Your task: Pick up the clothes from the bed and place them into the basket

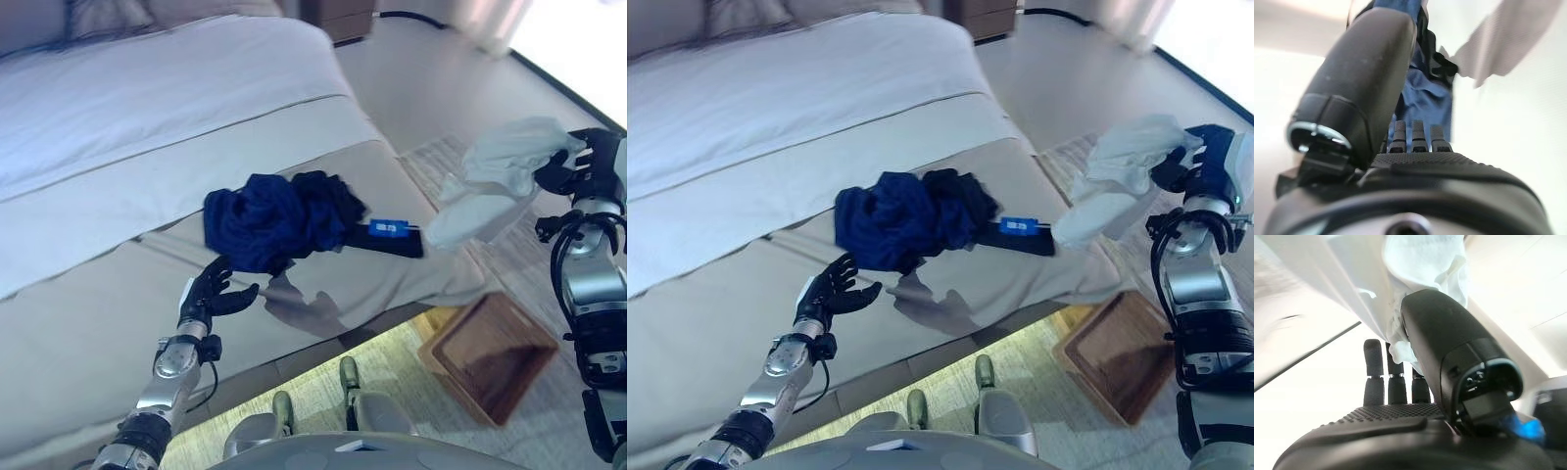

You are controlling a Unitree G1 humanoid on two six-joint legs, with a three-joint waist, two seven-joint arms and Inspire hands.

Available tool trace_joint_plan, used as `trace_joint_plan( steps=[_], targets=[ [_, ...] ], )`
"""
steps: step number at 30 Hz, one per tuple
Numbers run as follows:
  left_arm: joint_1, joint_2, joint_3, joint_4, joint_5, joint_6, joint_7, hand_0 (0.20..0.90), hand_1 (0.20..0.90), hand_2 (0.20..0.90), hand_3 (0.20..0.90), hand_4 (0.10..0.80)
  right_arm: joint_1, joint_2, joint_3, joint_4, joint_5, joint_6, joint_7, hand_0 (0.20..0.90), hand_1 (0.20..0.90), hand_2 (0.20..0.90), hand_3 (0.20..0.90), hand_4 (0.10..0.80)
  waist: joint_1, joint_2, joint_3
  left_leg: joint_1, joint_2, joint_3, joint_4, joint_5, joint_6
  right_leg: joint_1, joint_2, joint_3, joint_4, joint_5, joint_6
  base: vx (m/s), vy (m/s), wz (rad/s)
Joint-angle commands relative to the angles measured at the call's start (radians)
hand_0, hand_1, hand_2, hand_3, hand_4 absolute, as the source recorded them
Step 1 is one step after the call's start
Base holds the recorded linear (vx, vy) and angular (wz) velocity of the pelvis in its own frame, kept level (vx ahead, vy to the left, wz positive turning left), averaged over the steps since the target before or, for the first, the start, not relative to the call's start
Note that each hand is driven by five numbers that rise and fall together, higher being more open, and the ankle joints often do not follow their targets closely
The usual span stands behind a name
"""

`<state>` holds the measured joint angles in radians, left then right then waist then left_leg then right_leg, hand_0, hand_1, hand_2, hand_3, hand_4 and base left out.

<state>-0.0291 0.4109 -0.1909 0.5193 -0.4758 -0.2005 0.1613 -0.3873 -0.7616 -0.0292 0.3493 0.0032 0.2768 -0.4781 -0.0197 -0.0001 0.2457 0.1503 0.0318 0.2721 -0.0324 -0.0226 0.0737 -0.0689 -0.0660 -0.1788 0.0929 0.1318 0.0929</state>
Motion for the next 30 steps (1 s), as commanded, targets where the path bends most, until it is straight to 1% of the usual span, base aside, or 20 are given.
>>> trace_joint_plan(
  steps=[1, 2, 3, 4, 5, 7, 10, 13, 15, 18, 21, 23, 24, 25, 27, 30],
  targets=[
    [-0.017, 0.036, 0.028, -0.096, -0.056, -0.073, 0.034, 0.900, 0.900, 0.900, 0.900, 0.800, -0.112, -0.096, -0.020, -0.065, -0.011, -0.126, -0.089, 0.300, 0.300, 0.300, 0.200, 0.100, 0.036, -0.008, -0.080, -0.051, -0.038, -0.102, 0.104, -0.102, -0.033, 0.071, -0.096, -0.024, 0.074, -0.092, 0.002, -0.121, -0.206, -1.04],
    [-0.029, 0.019, 0.025, -0.089, -0.069, -0.074, 0.059, 0.900, 0.900, 0.900, 0.900, 0.800, -0.120, -0.083, -0.010, -0.043, -0.010, -0.147, -0.108, 0.300, 0.300, 0.300, 0.200, 0.100, 0.039, -0.022, -0.086, -0.055, -0.025, -0.083, 0.106, -0.102, -0.048, 0.104, -0.086, -0.040, -0.018, -0.100, 0.005, -0.089, -0.186, -0.81],
    [-0.037, 0.008, 0.024, -0.084, -0.078, -0.072, 0.069, 0.900, 0.900, 0.900, 0.900, 0.800, -0.126, -0.082, -0.005, -0.028, -0.007, -0.153, -0.109, 0.300, 0.300, 0.300, 0.200, 0.100, 0.034, -0.029, -0.090, -0.055, -0.019, -0.075, 0.095, -0.096, -0.056, 0.112, -0.079, -0.036, -0.058, -0.094, 0.009, -0.102, -0.210, -0.68],
    [-0.042, 0.000, 0.026, -0.083, -0.083, -0.070, 0.074, 0.900, 0.900, 0.900, 0.900, 0.800, -0.128, -0.085, -0.004, -0.022, -0.006, -0.152, -0.108, 0.300, 0.300, 0.300, 0.200, 0.100, 0.031, -0.031, -0.092, -0.053, -0.016, -0.072, 0.088, -0.092, -0.059, 0.116, -0.075, -0.031, -0.071, -0.093, 0.008, -0.059, -0.144, -0.44],
    [-0.048, -0.017, 0.024, -0.081, -0.088, -0.063, 0.086, 0.900, 0.900, 0.900, 0.900, 0.800, -0.128, -0.098, -0.008, -0.020, -0.004, -0.134, -0.102, 0.300, 0.300, 0.300, 0.200, 0.100, 0.021, -0.036, -0.099, -0.051, -0.013, -0.069, 0.071, -0.087, -0.062, 0.123, -0.059, -0.013, -0.092, -0.100, 0.003, -0.033, -0.132, -0.34],
    [-0.042, -0.037, 0.019, -0.077, -0.083, -0.058, 0.087, 0.900, 0.900, 0.900, 0.900, 0.800, -0.114, -0.119, -0.022, -0.027, 0.011, -0.110, -0.085, 0.300, 0.300, 0.300, 0.200, 0.100, 0.010, -0.042, -0.108, -0.046, -0.006, -0.058, 0.050, -0.073, -0.070, 0.131, -0.044, -0.008, -0.107, -0.107, -0.004, -0.013, -0.140, -0.13],
    [-0.017, -0.051, -0.001, -0.069, -0.059, -0.071, 0.067, 0.900, 0.900, 0.900, 0.900, 0.800, -0.065, -0.120, -0.057, -0.040, 0.030, -0.095, -0.058, 0.300, 0.300, 0.300, 0.200, 0.100, -0.007, -0.043, -0.117, -0.030, 0.000, -0.044, 0.018, -0.060, -0.081, 0.145, -0.026, -0.003, -0.128, -0.111, -0.010, 0.005, -0.118, -0.10],
    [-0.004, -0.046, -0.009, -0.062, -0.048, -0.068, 0.042, 0.900, 0.900, 0.900, 0.900, 0.800, -0.039, -0.116, -0.066, -0.037, 0.031, -0.089, -0.033, 0.300, 0.300, 0.300, 0.200, 0.100, -0.015, -0.041, -0.120, -0.018, -0.001, -0.044, 0.005, -0.058, -0.084, 0.153, -0.014, 0.007, -0.139, -0.112, -0.015, 0.024, -0.130, -0.08],
    [0.003, -0.039, -0.018, -0.050, -0.035, -0.066, -0.005, 0.900, 0.900, 0.900, 0.900, 0.800, -0.033, -0.113, -0.060, -0.011, 0.037, -0.072, -0.012, 0.300, 0.300, 0.300, 0.200, 0.100, -0.021, -0.038, -0.121, -0.013, 0.003, -0.040, 0.006, -0.057, -0.088, 0.154, -0.008, 0.009, -0.138, -0.115, -0.018, 0.038, -0.140, -0.02],
    [0.015, -0.016, -0.036, -0.060, -0.012, -0.073, -0.051, 0.900, 0.900, 0.900, 0.900, 0.800, -0.022, -0.109, -0.057, 0.038, 0.049, -0.049, -0.005, 0.300, 0.300, 0.300, 0.200, 0.100, -0.026, -0.028, -0.120, -0.014, 0.012, -0.030, -0.001, -0.048, -0.095, 0.149, -0.001, 0.008, -0.142, -0.115, -0.020, 0.030, -0.113, 0.00],
    [0.001, 0.006, -0.055, -0.091, 0.023, -0.091, -0.085, 0.900, 0.900, 0.900, 0.900, 0.800, -0.022, -0.101, -0.054, 0.079, 0.062, -0.047, 0.010, 0.300, 0.300, 0.300, 0.200, 0.100, -0.033, -0.014, -0.112, -0.024, 0.016, -0.031, -0.001, -0.042, -0.102, 0.136, 0.004, 0.012, -0.143, -0.113, -0.021, -0.006, -0.108, 0.01],
    [-0.009, 0.020, -0.065, -0.116, 0.034, -0.094, -0.108, 0.900, 0.900, 0.900, 0.900, 0.800, -0.023, -0.092, -0.047, 0.093, 0.082, -0.052, 0.034, 0.300, 0.300, 0.300, 0.200, 0.100, -0.036, -0.004, -0.106, -0.030, 0.019, -0.028, -0.004, -0.038, -0.105, 0.126, 0.005, 0.012, -0.144, -0.110, -0.022, -0.026, -0.088, 0.00],
    [-0.016, 0.030, -0.070, -0.137, 0.039, -0.087, -0.131, 0.900, 0.900, 0.900, 0.900, 0.800, -0.021, -0.080, -0.039, 0.095, 0.102, -0.067, 0.077, 0.300, 0.300, 0.300, 0.200, 0.100, -0.041, 0.006, -0.100, -0.031, 0.021, -0.024, -0.009, -0.033, -0.108, 0.121, 0.006, 0.014, -0.147, -0.106, -0.022, -0.010, -0.038, -0.01],
    [-0.018, 0.031, -0.071, -0.138, 0.038, -0.087, -0.137, 0.900, 0.900, 0.900, 0.900, 0.800, -0.022, -0.075, -0.034, 0.094, 0.103, -0.070, 0.086, 0.300, 0.300, 0.300, 0.200, 0.100, -0.042, 0.010, -0.098, -0.032, 0.021, -0.023, -0.010, -0.032, -0.109, 0.120, 0.005, 0.015, -0.147, -0.106, -0.022, -0.006, -0.055, -0.03],
    [-0.032, 0.037, -0.075, -0.137, 0.030, -0.073, -0.165, 0.900, 0.900, 0.900, 0.900, 0.800, -0.021, -0.059, -0.014, 0.108, 0.083, -0.098, 0.129, 0.300, 0.300, 0.300, 0.200, 0.100, -0.049, 0.020, -0.092, -0.033, 0.022, -0.016, -0.010, -0.030, -0.114, 0.114, 0.004, 0.016, -0.148, -0.103, -0.021, 0.008, -0.079, -0.04],
    [-0.048, 0.034, -0.086, -0.133, 0.030, -0.072, -0.170, 0.900, 0.900, 0.900, 0.900, 0.800, -0.029, -0.060, 0.000, 0.131, 0.053, -0.106, 0.149, 0.300, 0.300, 0.300, 0.200, 0.100, -0.055, 0.028, -0.081, -0.037, 0.026, -0.006, -0.005, -0.030, -0.118, 0.106, 0.002, 0.015, -0.146, -0.102, -0.021, -0.001, -0.060, -0.11]
  ],
)
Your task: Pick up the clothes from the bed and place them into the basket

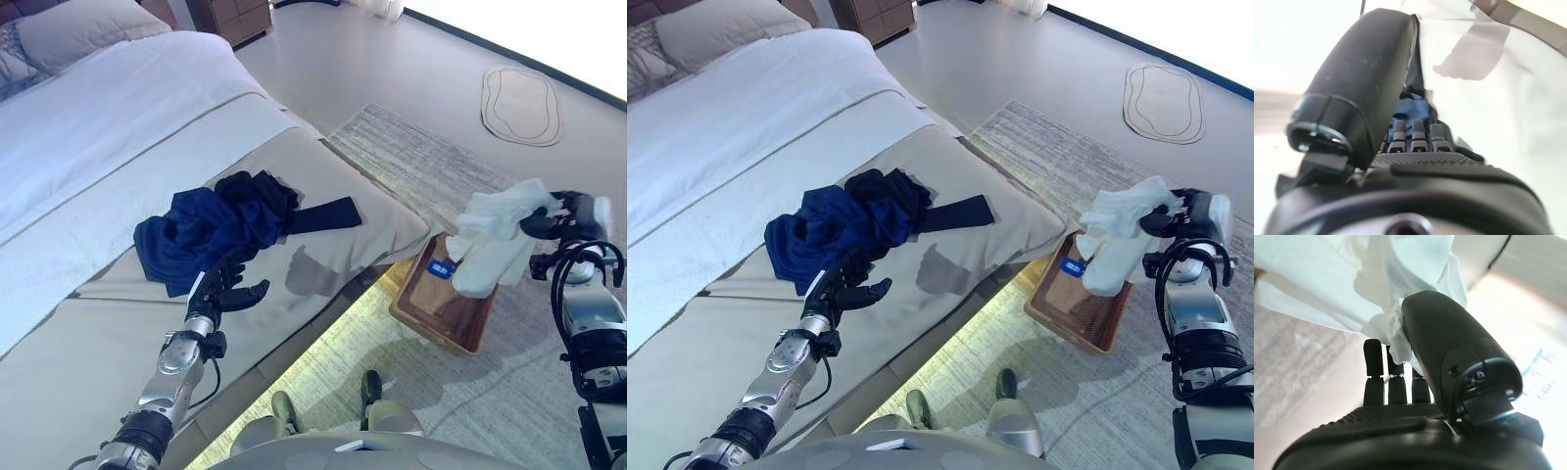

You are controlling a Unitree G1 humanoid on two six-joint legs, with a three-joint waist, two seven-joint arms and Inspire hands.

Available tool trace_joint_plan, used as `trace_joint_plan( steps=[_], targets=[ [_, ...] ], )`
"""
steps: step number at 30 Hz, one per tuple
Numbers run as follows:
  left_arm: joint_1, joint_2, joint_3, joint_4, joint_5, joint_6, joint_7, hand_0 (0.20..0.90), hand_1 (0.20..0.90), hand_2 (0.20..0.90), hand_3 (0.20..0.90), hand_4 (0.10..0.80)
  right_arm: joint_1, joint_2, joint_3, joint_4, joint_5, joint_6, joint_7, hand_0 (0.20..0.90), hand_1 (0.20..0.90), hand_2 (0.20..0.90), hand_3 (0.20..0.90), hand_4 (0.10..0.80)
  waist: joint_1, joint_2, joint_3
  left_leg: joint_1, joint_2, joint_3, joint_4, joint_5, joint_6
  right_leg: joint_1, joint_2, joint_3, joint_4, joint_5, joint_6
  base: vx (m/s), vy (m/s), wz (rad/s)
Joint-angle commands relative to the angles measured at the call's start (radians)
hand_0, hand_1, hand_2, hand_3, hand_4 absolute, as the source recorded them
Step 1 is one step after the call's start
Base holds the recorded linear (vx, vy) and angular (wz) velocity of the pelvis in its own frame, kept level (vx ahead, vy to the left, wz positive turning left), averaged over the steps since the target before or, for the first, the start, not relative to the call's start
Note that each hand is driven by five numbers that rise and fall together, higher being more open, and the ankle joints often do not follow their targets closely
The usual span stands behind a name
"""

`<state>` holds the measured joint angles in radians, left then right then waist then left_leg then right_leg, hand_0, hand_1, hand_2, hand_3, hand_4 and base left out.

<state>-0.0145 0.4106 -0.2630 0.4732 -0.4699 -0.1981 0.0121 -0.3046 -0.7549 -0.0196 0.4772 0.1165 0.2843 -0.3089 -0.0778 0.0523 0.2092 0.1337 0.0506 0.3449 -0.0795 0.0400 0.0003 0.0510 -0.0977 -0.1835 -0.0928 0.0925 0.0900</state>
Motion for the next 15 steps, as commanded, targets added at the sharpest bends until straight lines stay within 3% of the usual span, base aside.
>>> trace_joint_plan(
  steps=[1, 15],
  targets=[
    [-0.066, 0.033, -0.018, -0.086, 0.022, -0.073, -0.021, 0.900, 0.900, 0.900, 0.900, 0.800, -0.115, -0.069, -0.005, 0.011, -0.061, -0.117, -0.015, 0.300, 0.300, 0.300, 0.200, 0.100, 0.000, -0.021, -0.042, -0.022, 0.008, -0.074, 0.043, -0.093, -0.046, -0.017, 0.033, 0.019, 0.041, -0.062, -0.018, -0.007, -0.028, -0.17],
    [-0.109, -0.006, -0.073, -0.065, 0.002, -0.105, -0.031, 0.900, 0.900, 0.900, 0.900, 0.800, -0.131, -0.099, 0.010, 0.119, -0.092, -0.106, 0.000, 0.300, 0.300, 0.300, 0.200, 0.100, -0.039, 0.047, 0.013, -0.049, 0.014, -0.046, 0.041, -0.080, -0.067, -0.057, 0.024, 0.027, 0.049, -0.067, -0.022, -0.021, 0.008, -0.04]
  ],
)
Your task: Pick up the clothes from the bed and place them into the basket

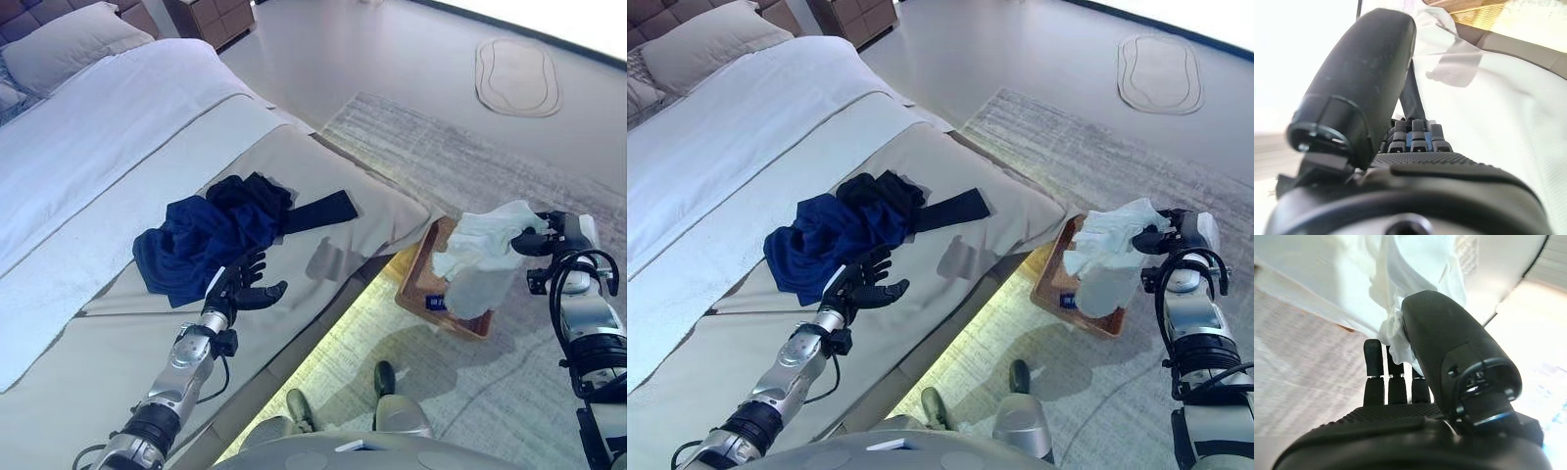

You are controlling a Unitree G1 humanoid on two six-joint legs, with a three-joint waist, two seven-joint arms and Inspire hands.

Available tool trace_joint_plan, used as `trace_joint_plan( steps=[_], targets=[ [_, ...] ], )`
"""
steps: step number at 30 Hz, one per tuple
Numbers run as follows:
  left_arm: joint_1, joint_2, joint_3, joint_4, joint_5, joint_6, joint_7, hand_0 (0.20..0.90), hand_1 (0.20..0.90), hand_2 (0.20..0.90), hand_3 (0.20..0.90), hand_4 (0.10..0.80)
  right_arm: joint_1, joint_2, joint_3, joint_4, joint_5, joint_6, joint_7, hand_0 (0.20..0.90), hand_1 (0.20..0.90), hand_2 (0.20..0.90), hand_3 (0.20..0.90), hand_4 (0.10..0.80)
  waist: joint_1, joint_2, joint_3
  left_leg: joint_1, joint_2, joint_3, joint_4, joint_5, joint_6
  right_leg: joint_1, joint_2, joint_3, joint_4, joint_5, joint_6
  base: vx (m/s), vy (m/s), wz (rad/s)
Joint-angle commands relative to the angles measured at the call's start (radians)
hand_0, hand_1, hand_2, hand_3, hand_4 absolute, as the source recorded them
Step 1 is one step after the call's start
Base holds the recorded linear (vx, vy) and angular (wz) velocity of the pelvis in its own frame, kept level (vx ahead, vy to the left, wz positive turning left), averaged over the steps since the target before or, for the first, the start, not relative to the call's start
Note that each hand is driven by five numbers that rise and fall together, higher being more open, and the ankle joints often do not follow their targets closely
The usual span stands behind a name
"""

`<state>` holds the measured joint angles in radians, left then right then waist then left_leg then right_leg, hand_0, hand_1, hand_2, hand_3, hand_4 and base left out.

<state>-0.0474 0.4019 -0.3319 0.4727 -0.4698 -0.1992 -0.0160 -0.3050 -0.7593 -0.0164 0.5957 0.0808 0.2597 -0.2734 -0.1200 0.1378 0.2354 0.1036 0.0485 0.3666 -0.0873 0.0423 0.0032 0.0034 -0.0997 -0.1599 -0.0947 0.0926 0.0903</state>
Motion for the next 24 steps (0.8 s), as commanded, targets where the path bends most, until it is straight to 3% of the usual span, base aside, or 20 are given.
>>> trace_joint_plan(
  steps=[1, 9, 10, 11, 12, 24],
  targets=[
    [-0.075, 0.000, -0.007, -0.062, 0.000, -0.106, -0.003, 0.900, 0.900, 0.900, 0.900, 0.800, -0.127, -0.097, 0.005, 0.011, -0.060, -0.081, -0.032, 0.300, 0.300, 0.300, 0.200, 0.100, 0.002, -0.036, -0.013, -0.017, 0.018, -0.066, 0.050, -0.082, -0.071, -0.007, 0.026, 0.002, 0.050, -0.067, -0.022, 0.042, 0.029, -0.01],
    [-0.068, -0.008, -0.019, -0.050, 0.002, -0.103, -0.012, 0.900, 0.900, 0.900, 0.900, 0.800, -0.123, -0.112, 0.018, 0.097, -0.030, -0.102, -0.010, 0.300, 0.300, 0.300, 0.200, 0.100, 0.007, -0.033, -0.026, -0.012, 0.027, -0.063, 0.057, -0.081, -0.081, 0.004, 0.024, -0.006, 0.049, -0.071, -0.026, 0.032, -0.005, -0.03],
    [-0.069, -0.008, -0.020, -0.050, 0.001, -0.103, -0.014, 0.900, 0.900, 0.900, 0.900, 0.800, -0.130, -0.111, 0.020, 0.103, -0.027, -0.102, -0.019, 0.606, 0.606, 0.606, 0.557, 0.457, 0.008, -0.031, -0.027, -0.015, 0.026, -0.064, 0.058, -0.080, -0.082, 0.005, 0.024, -0.005, 0.049, -0.071, -0.027, 0.000, 0.000, 0.00],
    [-0.070, -0.008, -0.020, -0.050, 0.001, -0.103, -0.015, 0.900, 0.900, 0.900, 0.900, 0.800, -0.131, -0.111, 0.020, 0.106, -0.028, -0.102, -0.020, 0.796, 0.796, 0.796, 0.779, 0.679, 0.009, -0.030, -0.028, -0.015, 0.026, -0.065, 0.058, -0.080, -0.082, 0.005, 0.024, -0.006, 0.049, -0.071, -0.027, 0.000, 0.000, 0.00],
    [-0.071, -0.008, -0.021, -0.050, 0.000, -0.103, -0.016, 0.900, 0.900, 0.900, 0.900, 0.800, -0.136, -0.111, 0.019, 0.117, -0.026, -0.109, -0.020, 0.900, 0.900, 0.900, 0.900, 0.800, 0.010, -0.028, -0.028, -0.014, 0.025, -0.066, 0.055, -0.079, -0.082, 0.005, 0.024, -0.006, 0.048, -0.071, -0.026, 0.000, 0.000, 0.00],
    [-0.055, -0.003, -0.016, -0.049, -0.002, -0.105, -0.025, 0.900, 0.900, 0.900, 0.900, 0.800, -0.114, -0.104, 0.022, 0.084, -0.047, -0.138, 0.000, 0.900, 0.900, 0.900, 0.900, 0.800, 0.016, -0.038, -0.039, -0.008, 0.019, -0.072, 0.050, -0.080, -0.076, 0.014, 0.025, -0.009, 0.048, -0.075, -0.027, 0.000, 0.000, 0.00]
  ],
)
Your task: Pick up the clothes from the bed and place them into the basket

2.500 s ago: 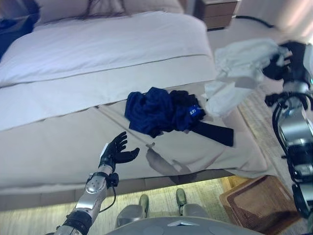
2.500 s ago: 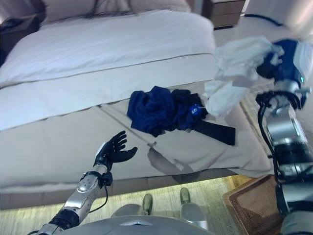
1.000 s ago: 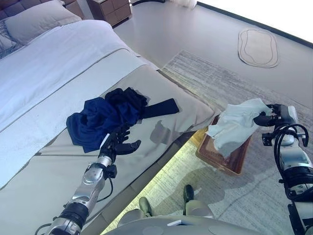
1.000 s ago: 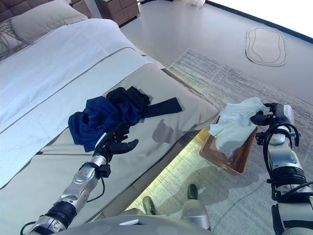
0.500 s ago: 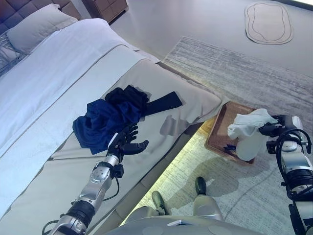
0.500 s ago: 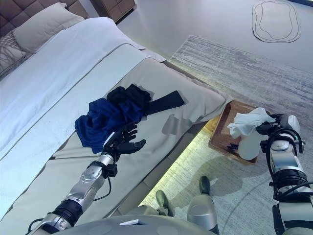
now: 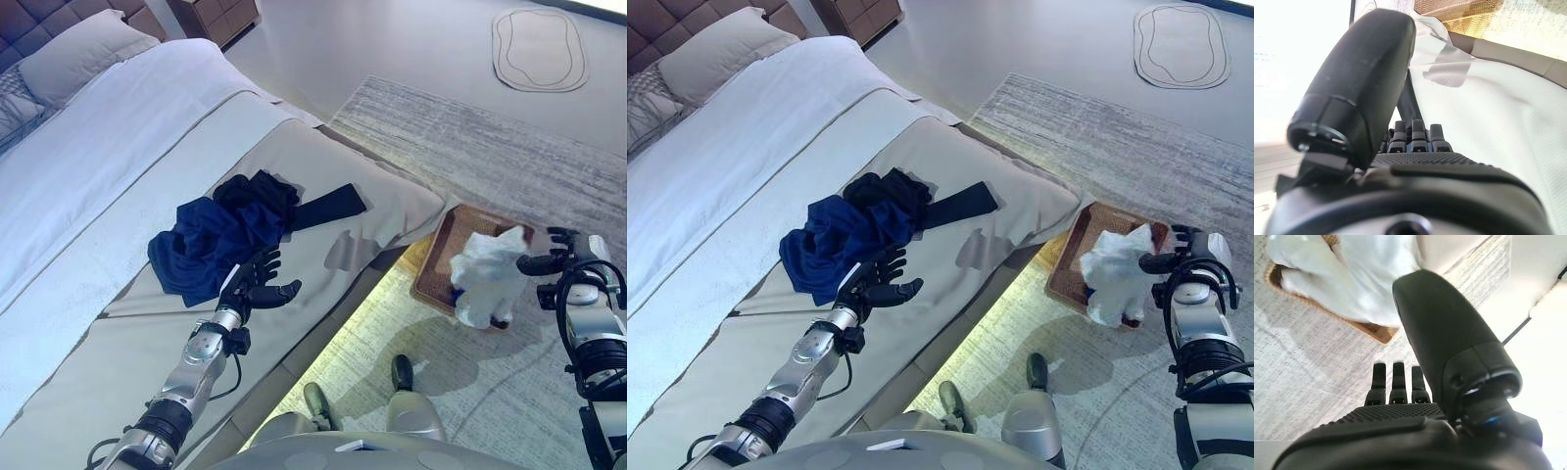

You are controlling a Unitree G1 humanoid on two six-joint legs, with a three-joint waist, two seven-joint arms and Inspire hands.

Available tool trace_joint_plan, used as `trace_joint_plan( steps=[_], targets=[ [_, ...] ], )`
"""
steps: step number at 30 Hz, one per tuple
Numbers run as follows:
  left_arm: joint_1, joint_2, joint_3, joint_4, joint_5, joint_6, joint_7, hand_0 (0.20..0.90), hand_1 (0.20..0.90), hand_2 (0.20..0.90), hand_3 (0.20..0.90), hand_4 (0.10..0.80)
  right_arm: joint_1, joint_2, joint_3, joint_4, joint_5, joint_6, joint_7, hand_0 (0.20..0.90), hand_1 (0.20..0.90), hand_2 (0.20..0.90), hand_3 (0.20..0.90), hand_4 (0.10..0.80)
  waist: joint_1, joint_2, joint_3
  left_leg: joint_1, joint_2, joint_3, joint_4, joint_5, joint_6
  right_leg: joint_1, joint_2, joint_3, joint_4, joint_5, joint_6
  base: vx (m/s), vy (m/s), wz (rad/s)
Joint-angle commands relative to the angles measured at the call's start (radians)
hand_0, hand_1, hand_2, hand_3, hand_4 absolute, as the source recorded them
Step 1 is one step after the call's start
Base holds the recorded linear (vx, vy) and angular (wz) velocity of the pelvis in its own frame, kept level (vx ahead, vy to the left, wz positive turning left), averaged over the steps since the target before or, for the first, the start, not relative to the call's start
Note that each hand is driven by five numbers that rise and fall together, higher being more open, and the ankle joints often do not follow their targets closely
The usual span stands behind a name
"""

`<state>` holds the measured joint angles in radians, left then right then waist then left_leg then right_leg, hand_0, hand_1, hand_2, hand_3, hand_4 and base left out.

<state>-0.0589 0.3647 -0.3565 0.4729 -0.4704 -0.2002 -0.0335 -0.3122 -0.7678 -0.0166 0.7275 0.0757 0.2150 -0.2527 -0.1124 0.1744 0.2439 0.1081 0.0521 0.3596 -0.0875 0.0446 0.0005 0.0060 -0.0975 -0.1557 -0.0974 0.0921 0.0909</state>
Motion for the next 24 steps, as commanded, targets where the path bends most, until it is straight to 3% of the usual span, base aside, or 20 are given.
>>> trace_joint_plan(
  steps=[1, 14, 24],
  targets=[
    [-0.040, 0.035, 0.009, -0.048, -0.003, -0.107, -0.009, 0.900, 0.900, 0.900, 0.900, 0.800, -0.103, -0.094, 0.023, -0.056, -0.046, -0.093, -0.016, 0.900, 0.900, 0.900, 0.900, 0.800, 0.008, -0.076, -0.049, -0.012, 0.016, -0.065, 0.050, -0.082, -0.073, 0.014, 0.024, -0.012, 0.050, -0.074, -0.028, 0.000, 0.000, 0.00],
    [-0.018, 0.033, 0.031, -0.052, 0.009, -0.113, 0.010, 0.900, 0.900, 0.900, 0.900, 0.800, -0.091, -0.070, 0.042, -0.080, -0.026, -0.105, 0.033, 0.900, 0.900, 0.900, 0.900, 0.800, 0.041, -0.111, -0.065, -0.001, 0.016, -0.084, 0.046, -0.079, -0.069, 0.040, 0.023, -0.033, 0.049, -0.079, -0.032, -0.006, 0.005, 0.04],
    [-0.005, 0.032, 0.078, -0.040, 0.026, -0.097, 0.088, 0.900, 0.900, 0.900, 0.900, 0.800, -0.169, 0.016, 0.100, -0.151, 0.075, -0.175, 0.013, 0.900, 0.900, 0.900, 0.900, 0.800, 0.112, -0.145, -0.076, -0.012, 0.014, -0.147, 0.061, -0.072, -0.069, 0.074, 0.013, -0.084, 0.062, -0.099, -0.050, -0.002, -0.006, 0.18]
  ],
)
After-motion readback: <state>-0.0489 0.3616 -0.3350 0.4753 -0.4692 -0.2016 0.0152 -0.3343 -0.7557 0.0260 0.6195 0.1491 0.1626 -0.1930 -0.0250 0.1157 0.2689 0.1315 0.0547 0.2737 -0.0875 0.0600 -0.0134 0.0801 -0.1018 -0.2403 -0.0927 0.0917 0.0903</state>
